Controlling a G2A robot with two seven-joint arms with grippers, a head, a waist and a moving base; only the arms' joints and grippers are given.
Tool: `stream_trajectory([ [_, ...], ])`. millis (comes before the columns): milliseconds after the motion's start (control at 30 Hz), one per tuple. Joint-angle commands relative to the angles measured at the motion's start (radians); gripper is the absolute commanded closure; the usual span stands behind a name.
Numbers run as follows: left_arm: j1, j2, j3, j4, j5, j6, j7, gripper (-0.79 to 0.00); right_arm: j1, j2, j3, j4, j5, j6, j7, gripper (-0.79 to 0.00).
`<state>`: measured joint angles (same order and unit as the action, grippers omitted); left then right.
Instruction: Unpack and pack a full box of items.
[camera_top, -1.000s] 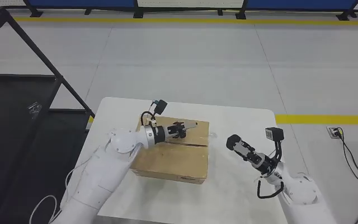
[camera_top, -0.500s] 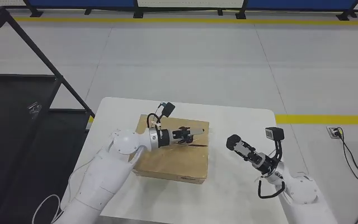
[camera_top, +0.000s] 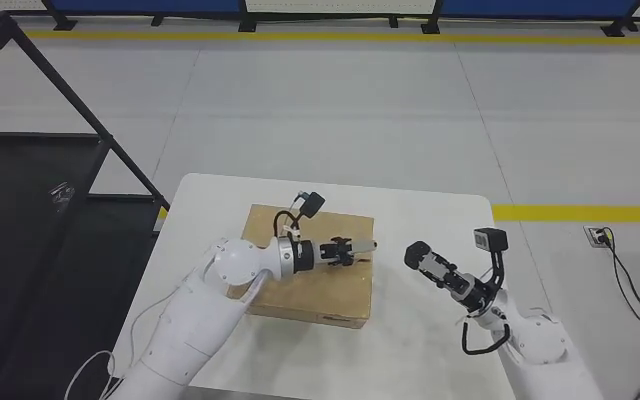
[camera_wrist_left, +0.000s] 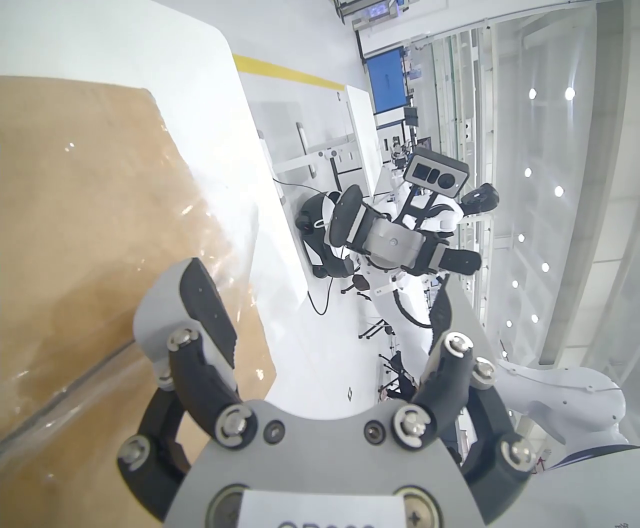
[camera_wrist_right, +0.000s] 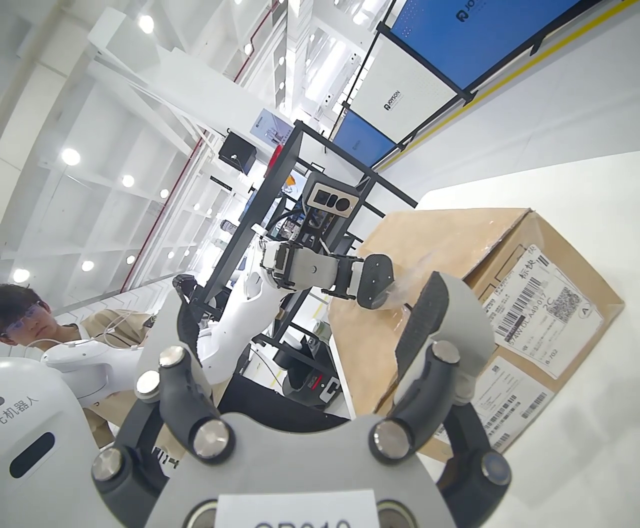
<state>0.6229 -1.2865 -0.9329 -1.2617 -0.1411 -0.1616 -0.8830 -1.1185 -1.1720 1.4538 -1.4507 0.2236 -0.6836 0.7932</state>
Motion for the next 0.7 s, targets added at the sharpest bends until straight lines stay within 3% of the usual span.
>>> stream_trajectory([
  [0,-0.005,-0.006,0.015,0.001,0.006,0.001,0.020,-0.785,-0.002,0.002,0.002,0.003,0.006,-0.006,-0.003,-0.785],
  [667,-0.068,-0.076,0.141,0.078,0.051,0.017,0.190,-0.785,-0.062,0.026,0.067,0.028,0.101,-0.082,0.012,-0.785],
])
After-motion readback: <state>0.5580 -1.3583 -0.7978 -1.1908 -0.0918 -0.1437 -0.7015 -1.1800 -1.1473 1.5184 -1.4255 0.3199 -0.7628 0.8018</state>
